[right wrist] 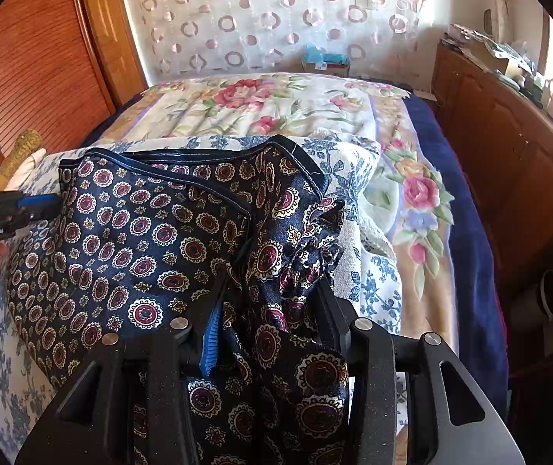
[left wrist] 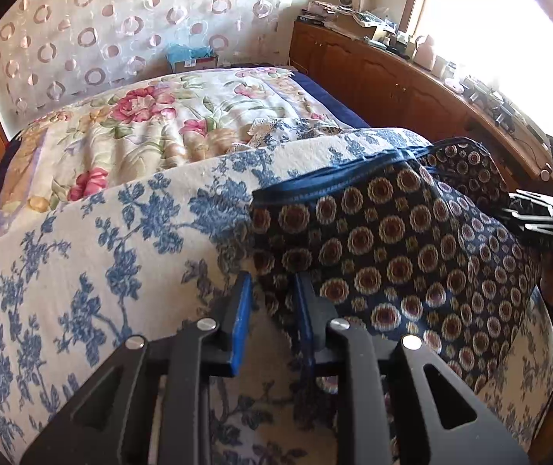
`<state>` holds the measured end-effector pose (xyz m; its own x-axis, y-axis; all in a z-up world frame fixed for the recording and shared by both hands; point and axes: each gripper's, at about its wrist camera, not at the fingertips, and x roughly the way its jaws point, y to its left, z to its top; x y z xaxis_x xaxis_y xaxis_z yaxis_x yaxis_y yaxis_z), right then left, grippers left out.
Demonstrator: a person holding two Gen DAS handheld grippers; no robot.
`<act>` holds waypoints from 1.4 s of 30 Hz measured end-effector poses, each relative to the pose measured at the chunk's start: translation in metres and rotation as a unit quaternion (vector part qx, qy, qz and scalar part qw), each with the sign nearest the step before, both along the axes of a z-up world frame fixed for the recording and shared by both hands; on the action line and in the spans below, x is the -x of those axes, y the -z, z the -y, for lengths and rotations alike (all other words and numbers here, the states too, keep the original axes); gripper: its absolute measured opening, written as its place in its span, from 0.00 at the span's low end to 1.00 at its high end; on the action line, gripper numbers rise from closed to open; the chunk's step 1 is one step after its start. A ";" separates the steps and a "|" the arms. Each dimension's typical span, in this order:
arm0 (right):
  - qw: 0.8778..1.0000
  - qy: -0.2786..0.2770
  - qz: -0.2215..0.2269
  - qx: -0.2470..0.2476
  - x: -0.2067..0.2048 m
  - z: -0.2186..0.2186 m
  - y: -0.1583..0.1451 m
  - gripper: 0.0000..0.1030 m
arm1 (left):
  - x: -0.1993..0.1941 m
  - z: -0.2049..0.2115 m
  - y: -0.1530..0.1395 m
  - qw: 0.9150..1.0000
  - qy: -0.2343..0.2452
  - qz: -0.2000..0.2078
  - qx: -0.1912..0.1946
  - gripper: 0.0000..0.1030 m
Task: Fold small clothes
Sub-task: 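Hold the folded shirt with both grippers and lift it off the quilt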
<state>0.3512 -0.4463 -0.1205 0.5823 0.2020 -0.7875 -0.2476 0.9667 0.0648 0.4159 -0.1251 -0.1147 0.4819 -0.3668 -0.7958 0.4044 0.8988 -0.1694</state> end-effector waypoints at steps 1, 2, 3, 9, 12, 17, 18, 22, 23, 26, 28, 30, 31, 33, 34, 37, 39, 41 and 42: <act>1.000 -0.001 0.001 0.000 0.000 0.000 0.000 0.36 | -0.003 0.002 0.000 1.000 0.000 -0.005 0.004 0.20; 1.000 -0.007 0.000 -0.006 0.001 -0.001 0.000 0.27 | -0.006 0.004 -0.001 1.000 0.002 -0.009 0.007 0.20; 1.000 -0.013 -0.002 -0.012 0.000 -0.002 -0.002 0.23 | -0.008 0.005 -0.001 1.000 0.005 -0.013 0.011 0.20; 1.000 -0.025 0.003 -0.012 -0.003 -0.006 -0.009 0.11 | -0.008 0.006 -0.001 0.998 0.037 -0.024 0.033 0.03; 0.999 -0.025 0.005 -0.021 -0.001 -0.006 -0.011 0.09 | -0.001 0.003 -0.002 0.998 0.043 -0.021 0.037 0.02; 0.999 -0.042 0.013 -0.021 0.008 -0.019 -0.016 0.08 | 0.017 -0.012 -0.013 0.998 0.041 -0.008 0.052 0.02; 0.999 -0.047 0.014 -0.022 0.010 -0.022 -0.017 0.08 | 0.022 -0.016 -0.016 0.998 0.040 -0.003 0.053 0.02; 0.997 -0.069 0.023 -0.025 0.022 -0.043 -0.024 0.08 | 0.046 -0.039 -0.027 0.997 0.038 0.008 0.063 0.02; 0.997 -0.072 0.026 -0.020 0.026 -0.047 -0.025 0.08 | 0.050 -0.046 -0.027 0.997 0.035 0.006 0.066 0.02; 0.997 -0.053 0.048 0.034 0.028 -0.061 -0.026 0.13 | 0.053 -0.053 -0.024 0.998 0.029 0.006 0.059 0.02; 0.996 -0.043 0.060 0.047 0.028 -0.062 -0.027 0.21 | 0.054 -0.052 -0.022 0.998 0.027 0.008 0.053 0.02; 0.997 -0.022 0.061 0.034 0.025 -0.053 -0.030 0.31 | 0.056 -0.051 -0.020 0.998 0.027 0.012 0.047 0.02; 0.997 -0.012 0.064 0.033 0.025 -0.048 -0.032 0.39 | 0.056 -0.049 -0.019 0.999 0.026 0.013 0.044 0.02; 0.997 0.004 0.071 0.029 0.025 -0.037 -0.038 0.45 | 0.056 -0.048 -0.016 0.999 0.024 0.013 0.040 0.02; 0.997 0.009 0.073 0.026 0.024 -0.032 -0.040 0.53 | 0.056 -0.049 -0.014 0.999 0.023 0.012 0.040 0.02; 0.998 0.015 0.060 0.013 0.013 -0.023 -0.037 0.60 | 0.055 -0.048 -0.009 0.999 0.020 0.008 0.038 0.02; 1.000 0.004 0.028 -0.008 0.001 -0.022 -0.025 0.60 | 0.053 -0.047 -0.005 0.999 0.017 0.004 0.035 0.02; 1.000 -0.008 -0.001 -0.020 -0.006 -0.024 -0.011 0.60 | 0.052 -0.046 -0.001 0.999 0.014 0.000 0.035 0.02; 1.000 -0.009 -0.003 -0.015 -0.005 -0.026 -0.008 0.60 | 0.052 -0.044 0.000 0.999 0.013 0.000 0.034 0.02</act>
